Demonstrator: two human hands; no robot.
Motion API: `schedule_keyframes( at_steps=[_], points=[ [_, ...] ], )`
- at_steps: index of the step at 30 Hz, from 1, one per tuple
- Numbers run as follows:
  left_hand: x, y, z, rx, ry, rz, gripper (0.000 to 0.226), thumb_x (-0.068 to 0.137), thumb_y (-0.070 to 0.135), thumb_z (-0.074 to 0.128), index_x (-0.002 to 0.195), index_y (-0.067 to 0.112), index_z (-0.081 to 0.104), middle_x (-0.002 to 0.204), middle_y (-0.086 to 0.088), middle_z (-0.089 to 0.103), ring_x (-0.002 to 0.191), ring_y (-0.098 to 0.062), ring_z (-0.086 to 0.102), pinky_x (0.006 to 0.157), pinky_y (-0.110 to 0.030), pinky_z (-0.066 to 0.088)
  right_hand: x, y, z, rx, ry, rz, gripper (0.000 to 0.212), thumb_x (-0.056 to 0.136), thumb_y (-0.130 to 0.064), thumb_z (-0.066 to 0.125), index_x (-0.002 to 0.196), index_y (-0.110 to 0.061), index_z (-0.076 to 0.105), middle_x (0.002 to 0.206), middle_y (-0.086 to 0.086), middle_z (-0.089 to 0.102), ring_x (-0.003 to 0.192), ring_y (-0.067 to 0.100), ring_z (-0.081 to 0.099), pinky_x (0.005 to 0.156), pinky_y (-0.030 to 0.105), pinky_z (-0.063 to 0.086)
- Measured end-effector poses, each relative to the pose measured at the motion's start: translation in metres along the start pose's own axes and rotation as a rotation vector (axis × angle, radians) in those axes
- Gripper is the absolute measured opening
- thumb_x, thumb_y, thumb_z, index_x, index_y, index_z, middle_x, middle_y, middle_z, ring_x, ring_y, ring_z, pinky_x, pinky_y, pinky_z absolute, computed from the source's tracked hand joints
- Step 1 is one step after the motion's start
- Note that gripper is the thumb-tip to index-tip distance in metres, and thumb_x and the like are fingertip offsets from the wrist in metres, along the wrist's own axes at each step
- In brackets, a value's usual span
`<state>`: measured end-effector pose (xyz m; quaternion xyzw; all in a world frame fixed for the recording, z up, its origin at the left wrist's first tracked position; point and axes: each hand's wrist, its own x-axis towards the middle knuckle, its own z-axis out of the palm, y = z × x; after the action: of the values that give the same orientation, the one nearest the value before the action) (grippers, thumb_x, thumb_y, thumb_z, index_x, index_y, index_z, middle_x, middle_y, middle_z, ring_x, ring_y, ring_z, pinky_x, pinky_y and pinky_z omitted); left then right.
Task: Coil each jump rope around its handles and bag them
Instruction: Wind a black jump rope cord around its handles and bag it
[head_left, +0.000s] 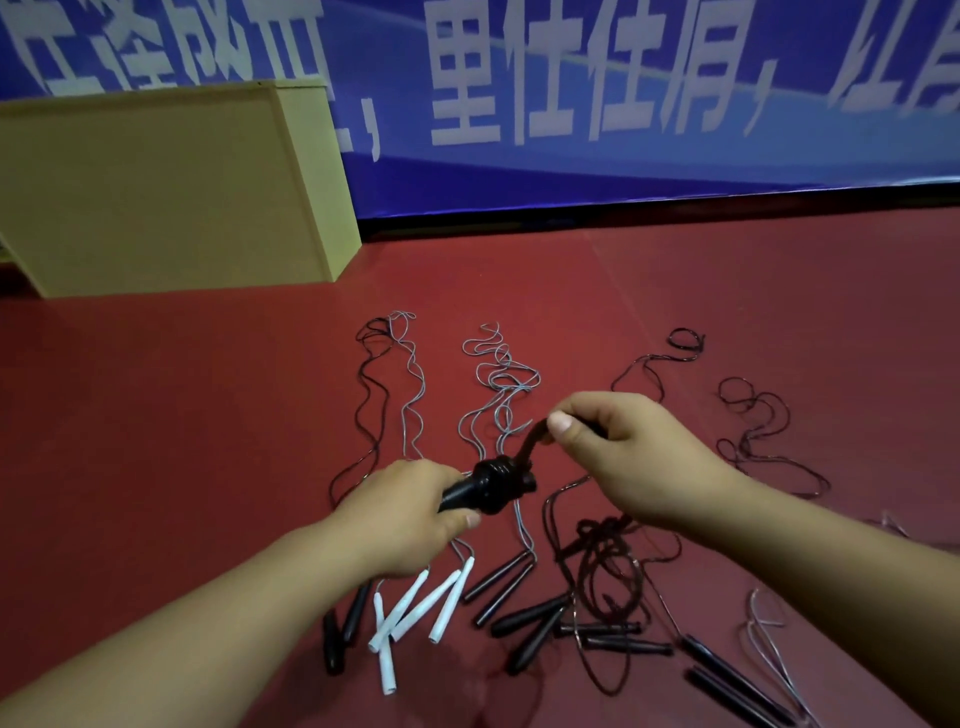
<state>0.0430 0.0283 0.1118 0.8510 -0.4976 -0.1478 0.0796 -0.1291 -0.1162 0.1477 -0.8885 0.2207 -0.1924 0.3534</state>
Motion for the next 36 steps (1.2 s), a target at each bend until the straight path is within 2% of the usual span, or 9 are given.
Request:
schedule_keyframes(
  at_steps=[7,11,16,21,24,27,30,32,36],
  points=[
    [-0.013,0.031,-0.001,0.037,-0.155,0.232,0.031,0.093,0.048,0.058,0.072,0.031,0.043,0.067,0.008,0.049,0.062,-0.009,0.047,0.059,-0.029,0.036,0.007,0.017,-0.008,-0.134,0.117,-0.045,0.026,0.097,-0.031,0.054,0.071,-0.033,0.055,0.049,-0.011,0.044,0.052,0.002,0.043,0.052,0.013,0.034],
    [-0.018,0.044,-0.003,-0.062,-0.188,0.323,0.032,0.093,0.045,0.060,0.072,0.029,0.043,0.062,0.009,0.044,0.055,-0.006,0.040,0.055,-0.027,0.033,0.011,0.025,-0.012,-0.223,0.112,-0.090,0.017,0.096,-0.035,0.056,0.084,-0.028,0.067,0.055,-0.004,0.049,0.058,0.008,0.047,0.054,0.014,0.034],
    [-0.024,0.042,-0.008,-0.250,-0.230,0.391,0.024,0.093,0.037,0.063,0.080,0.021,0.051,0.061,0.010,0.041,0.053,-0.007,0.037,0.054,-0.025,0.033,0.012,0.035,-0.019,-0.313,0.043,-0.081,0.034,0.091,-0.051,0.056,0.081,-0.019,0.066,0.065,0.005,0.059,0.064,0.021,0.054,0.063,0.035,0.048],
    [-0.038,0.040,-0.015,-0.609,-0.357,0.417,0.017,0.095,0.029,0.064,0.080,0.026,0.057,0.065,0.003,0.039,0.054,-0.013,0.037,0.052,-0.026,0.034,0.009,0.034,-0.023,-0.296,0.058,0.065,0.058,0.064,-0.082,0.046,0.056,-0.025,0.054,0.051,-0.007,0.052,0.051,0.004,0.047,0.050,0.027,0.036],
    [-0.041,0.041,-0.019,-0.755,-0.400,0.449,0.016,0.096,0.022,0.062,0.081,0.022,0.056,0.068,0.000,0.042,0.056,-0.013,0.042,0.054,-0.025,0.038,0.009,0.031,-0.017,-0.202,0.056,0.098,0.061,0.063,-0.079,0.051,0.059,-0.018,0.056,0.049,-0.008,0.047,0.047,0.004,0.041,0.048,0.024,0.032],
    [-0.042,0.040,-0.018,-0.801,-0.436,0.449,0.019,0.093,0.028,0.063,0.076,0.027,0.057,0.068,-0.001,0.044,0.057,-0.016,0.046,0.059,-0.034,0.036,0.012,0.029,-0.008,-0.146,0.018,0.087,0.042,0.073,-0.064,0.068,0.067,-0.022,0.063,0.056,-0.009,0.058,0.053,0.001,0.050,0.052,0.018,0.039],
    [-0.042,0.040,-0.019,-0.845,-0.370,0.444,0.018,0.091,0.033,0.063,0.079,0.021,0.055,0.068,-0.004,0.049,0.054,-0.016,0.051,0.056,-0.029,0.038,0.011,0.032,0.001,-0.142,-0.102,0.009,0.015,0.075,-0.026,0.076,0.071,-0.029,0.062,0.067,-0.007,0.065,0.066,0.008,0.063,0.062,0.026,0.050],
    [-0.039,0.041,-0.021,-0.904,-0.259,0.418,0.021,0.090,0.034,0.062,0.080,0.016,0.055,0.069,-0.004,0.055,0.052,-0.017,0.054,0.056,-0.025,0.043,0.005,0.027,0.006,-0.055,-0.143,-0.035,0.007,0.071,-0.038,0.067,0.069,-0.033,0.062,0.065,-0.011,0.062,0.064,0.006,0.059,0.060,0.029,0.045],
    [-0.033,0.035,-0.024,-0.937,-0.018,0.277,0.025,0.095,0.031,0.059,0.075,0.017,0.057,0.067,-0.005,0.057,0.049,-0.018,0.053,0.058,-0.026,0.043,0.001,0.014,0.007,-0.085,-0.183,0.036,0.061,0.073,-0.075,0.049,0.069,-0.015,0.063,0.059,-0.003,0.058,0.050,0.005,0.045,0.050,0.021,0.038]
  ],
)
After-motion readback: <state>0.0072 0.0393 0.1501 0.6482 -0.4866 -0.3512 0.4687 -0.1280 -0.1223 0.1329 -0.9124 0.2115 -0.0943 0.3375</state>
